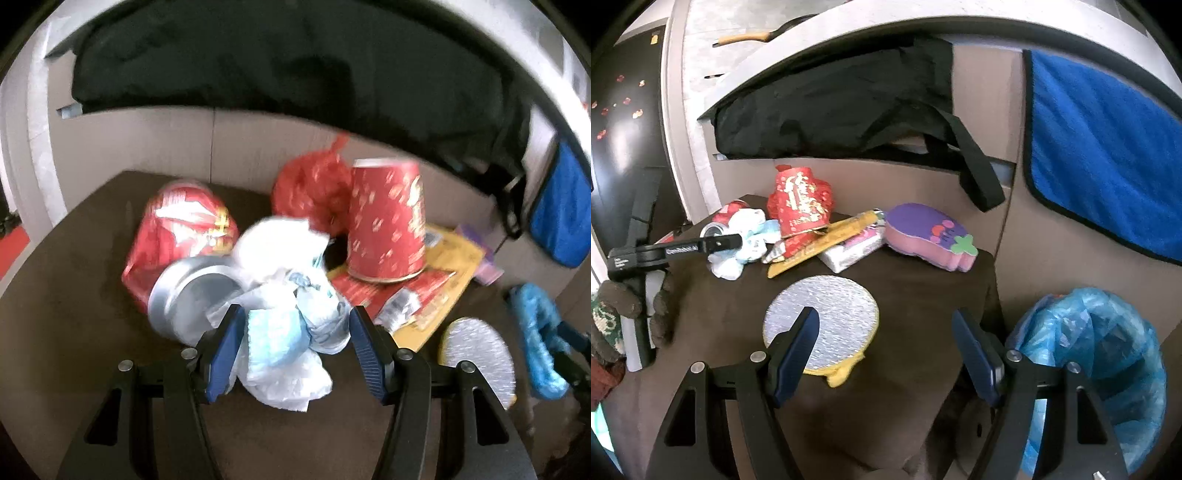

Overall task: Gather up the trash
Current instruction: 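Grasp the crumpled white tissue with the left gripper, then grasp the silver round sponge by its yellow handle with the right gripper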

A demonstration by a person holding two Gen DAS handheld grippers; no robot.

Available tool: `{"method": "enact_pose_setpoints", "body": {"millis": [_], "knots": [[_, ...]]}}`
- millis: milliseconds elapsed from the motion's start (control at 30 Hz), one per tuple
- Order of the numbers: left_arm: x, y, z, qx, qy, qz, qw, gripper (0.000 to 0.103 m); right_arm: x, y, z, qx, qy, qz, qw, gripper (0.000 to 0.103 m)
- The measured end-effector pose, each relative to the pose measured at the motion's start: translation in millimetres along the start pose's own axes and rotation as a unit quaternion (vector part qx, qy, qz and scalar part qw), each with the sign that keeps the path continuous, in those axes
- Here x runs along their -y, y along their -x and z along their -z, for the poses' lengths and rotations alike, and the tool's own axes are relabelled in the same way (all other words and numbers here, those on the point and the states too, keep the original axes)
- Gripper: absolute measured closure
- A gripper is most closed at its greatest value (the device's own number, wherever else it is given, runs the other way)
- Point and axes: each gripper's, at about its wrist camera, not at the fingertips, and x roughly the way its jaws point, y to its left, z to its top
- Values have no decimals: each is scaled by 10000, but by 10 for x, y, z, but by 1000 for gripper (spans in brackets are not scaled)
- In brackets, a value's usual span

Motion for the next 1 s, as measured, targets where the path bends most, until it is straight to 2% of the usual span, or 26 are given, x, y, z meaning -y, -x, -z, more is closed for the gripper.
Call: {"method": "enact_pose_setpoints", "body": {"millis": [67,100,133,200,400,567,667,833,1000], "knots": [[-23,-44,-50,1,158,-8,9999,46,62,-59,20,-97,-147,-49,9998,31],[-35,-43,-60,10,211,-63,9998,60,84,-78,32,-141,-230,-98,9996,31],[-38,-23,-57,-11,236,-91,9997,68,94,-85,44,-161,-281,-142,9994,31],[-24,98,-9,-27,209,8,9998,74,106,-78,68,-174,-369,-230,9989,31],[-44,656,386,36,169,261,9995,77,-51,-50,47,-167,-141,-322,9992,31],[-123,992,635,172,341,252,9990,77,-287,-27,-26,-120,156,-418,9989,31],[-171,1156,719,354,488,249,9979,77,-371,-116,-32,-250,282,-441,9983,31],[-173,1313,783,578,669,432,9951,77,-311,-402,-26,-575,165,-408,9974,31],[-151,1369,783,704,653,387,9946,77,-236,-602,-42,-824,-60,-396,9958,31]]}}
